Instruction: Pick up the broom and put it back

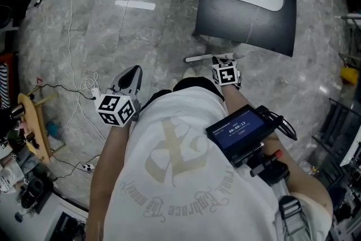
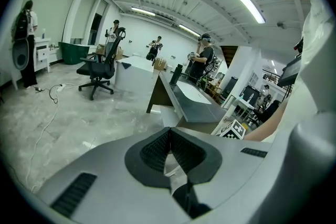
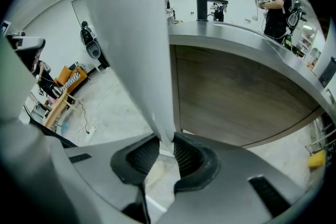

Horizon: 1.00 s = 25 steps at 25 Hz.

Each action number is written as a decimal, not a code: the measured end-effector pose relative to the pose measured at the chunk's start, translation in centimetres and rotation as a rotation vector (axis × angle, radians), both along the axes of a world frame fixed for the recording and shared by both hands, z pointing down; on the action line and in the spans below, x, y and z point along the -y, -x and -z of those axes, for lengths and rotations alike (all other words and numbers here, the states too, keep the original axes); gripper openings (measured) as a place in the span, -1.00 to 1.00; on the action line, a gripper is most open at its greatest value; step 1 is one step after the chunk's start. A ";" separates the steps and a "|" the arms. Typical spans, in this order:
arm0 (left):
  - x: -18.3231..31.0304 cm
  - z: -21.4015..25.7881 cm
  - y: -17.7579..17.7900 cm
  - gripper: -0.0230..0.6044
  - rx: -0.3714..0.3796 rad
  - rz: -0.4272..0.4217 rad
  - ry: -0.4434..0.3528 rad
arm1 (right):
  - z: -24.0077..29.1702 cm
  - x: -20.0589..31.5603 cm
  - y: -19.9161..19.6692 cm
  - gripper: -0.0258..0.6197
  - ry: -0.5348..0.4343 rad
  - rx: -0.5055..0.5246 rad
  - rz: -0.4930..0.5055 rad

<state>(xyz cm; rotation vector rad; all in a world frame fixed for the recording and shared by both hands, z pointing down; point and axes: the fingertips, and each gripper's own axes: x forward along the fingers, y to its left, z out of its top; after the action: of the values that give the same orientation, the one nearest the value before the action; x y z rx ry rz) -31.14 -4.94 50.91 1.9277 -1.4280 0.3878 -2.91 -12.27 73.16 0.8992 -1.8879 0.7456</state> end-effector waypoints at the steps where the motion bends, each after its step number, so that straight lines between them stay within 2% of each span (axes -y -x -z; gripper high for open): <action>1: 0.1 0.2 -0.2 -0.89 0.001 -0.003 -0.005 | 0.0 0.2 0.1 -0.63 -0.005 0.001 0.008; 8: -0.7 1.0 -0.3 -0.89 0.015 0.012 -0.003 | 0.5 1.4 1.3 -0.63 -0.031 -0.008 0.108; 17: -2.3 1.5 -0.8 -0.89 0.036 0.033 0.003 | 0.5 3.2 1.6 -0.63 -0.038 0.008 0.128; 25: -4.0 1.8 -0.5 -0.89 0.044 0.090 0.010 | 0.5 4.1 1.3 -0.63 -0.045 -0.014 0.160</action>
<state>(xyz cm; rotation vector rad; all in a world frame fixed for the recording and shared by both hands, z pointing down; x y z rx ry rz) -30.62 -0.94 49.15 1.8498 -1.5330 0.3967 -4.19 -16.40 72.61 0.7684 -1.9452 0.6013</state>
